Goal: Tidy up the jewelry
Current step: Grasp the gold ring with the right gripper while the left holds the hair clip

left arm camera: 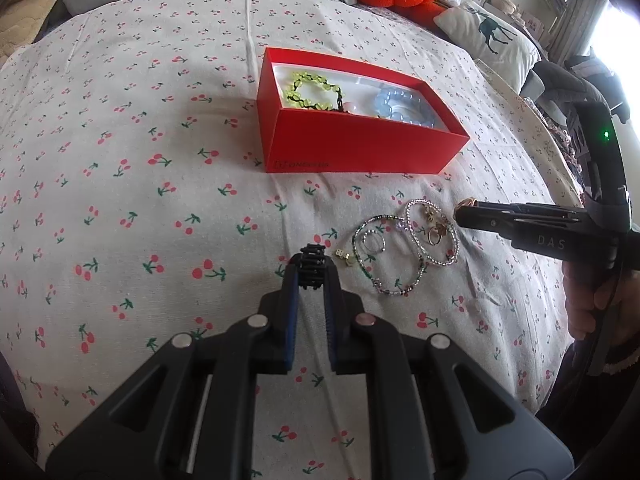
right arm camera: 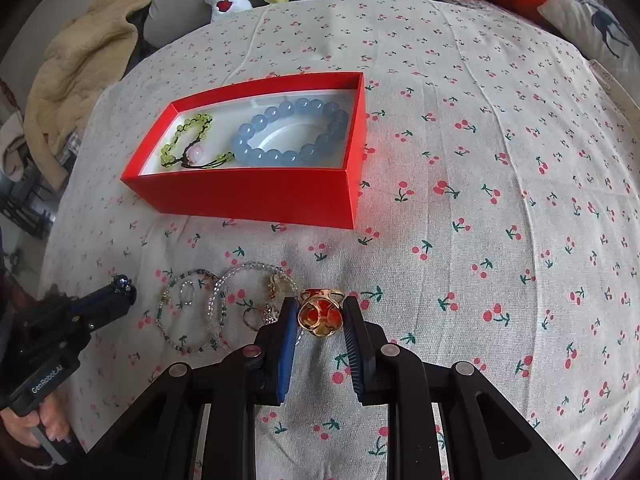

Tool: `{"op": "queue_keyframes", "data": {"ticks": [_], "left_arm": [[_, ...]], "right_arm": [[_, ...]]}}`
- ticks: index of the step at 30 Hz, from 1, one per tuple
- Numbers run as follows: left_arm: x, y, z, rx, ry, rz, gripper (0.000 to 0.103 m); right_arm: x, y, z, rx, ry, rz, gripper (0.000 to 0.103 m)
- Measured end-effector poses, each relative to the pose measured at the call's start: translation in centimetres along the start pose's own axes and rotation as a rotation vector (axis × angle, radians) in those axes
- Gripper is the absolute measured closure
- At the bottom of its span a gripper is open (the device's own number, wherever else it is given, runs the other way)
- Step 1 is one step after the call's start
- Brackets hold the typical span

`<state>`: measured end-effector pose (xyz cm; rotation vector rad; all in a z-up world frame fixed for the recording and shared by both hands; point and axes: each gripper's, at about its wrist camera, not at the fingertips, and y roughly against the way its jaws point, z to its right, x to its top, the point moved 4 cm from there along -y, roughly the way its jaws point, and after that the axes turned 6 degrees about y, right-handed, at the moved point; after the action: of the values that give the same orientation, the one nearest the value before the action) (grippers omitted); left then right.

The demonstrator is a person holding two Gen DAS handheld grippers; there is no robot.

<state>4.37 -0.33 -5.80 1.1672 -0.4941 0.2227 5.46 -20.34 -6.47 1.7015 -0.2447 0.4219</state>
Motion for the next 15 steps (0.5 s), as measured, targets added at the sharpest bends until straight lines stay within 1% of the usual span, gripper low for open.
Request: {"op": "queue_keyframes", "data": {"ticks": [15], "left_arm": [[0.6,1.1,0.0,0.009,0.021,0.015,0.089]], "right_arm": [[0.4,2.3,-1.8,0.006,0.028,0.029,0.08]]}}
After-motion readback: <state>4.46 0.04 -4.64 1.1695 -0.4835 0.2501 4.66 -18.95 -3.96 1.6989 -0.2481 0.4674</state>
